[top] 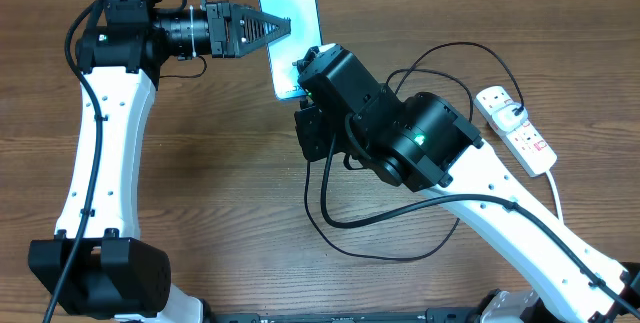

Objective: Plug charger to phone and switch on socket

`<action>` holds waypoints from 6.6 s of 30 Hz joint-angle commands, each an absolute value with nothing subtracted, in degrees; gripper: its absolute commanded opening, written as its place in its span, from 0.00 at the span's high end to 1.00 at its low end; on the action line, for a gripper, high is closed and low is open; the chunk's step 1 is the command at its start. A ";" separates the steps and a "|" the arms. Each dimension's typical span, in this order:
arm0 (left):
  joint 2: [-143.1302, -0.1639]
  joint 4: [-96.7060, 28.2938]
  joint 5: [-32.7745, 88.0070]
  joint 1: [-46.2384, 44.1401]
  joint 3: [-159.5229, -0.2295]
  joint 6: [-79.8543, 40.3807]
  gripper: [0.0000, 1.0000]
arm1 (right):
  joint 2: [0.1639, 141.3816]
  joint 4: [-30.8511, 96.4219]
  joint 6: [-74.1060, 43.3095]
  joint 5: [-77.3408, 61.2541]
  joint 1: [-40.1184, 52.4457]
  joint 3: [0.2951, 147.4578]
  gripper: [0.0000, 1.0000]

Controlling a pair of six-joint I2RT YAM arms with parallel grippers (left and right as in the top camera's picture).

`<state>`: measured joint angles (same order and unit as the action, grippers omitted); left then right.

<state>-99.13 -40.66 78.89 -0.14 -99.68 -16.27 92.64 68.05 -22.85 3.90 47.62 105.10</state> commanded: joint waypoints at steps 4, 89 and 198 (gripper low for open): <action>-99.00 -40.47 82.13 -0.03 -100.33 -15.18 0.96 | 92.49 67.09 -22.44 5.13 47.51 106.76 0.96; -131.61 -58.89 39.77 -10.15 -99.46 -0.40 0.94 | 91.42 81.36 -30.41 8.14 23.05 106.94 0.00; -94.39 -62.78 3.62 -6.39 -103.13 -13.30 0.01 | 111.61 52.58 -11.92 5.06 -24.51 80.66 0.00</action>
<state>-94.00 -62.65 4.21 -6.07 -103.33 -12.12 111.79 53.25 -12.43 5.87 -24.01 80.71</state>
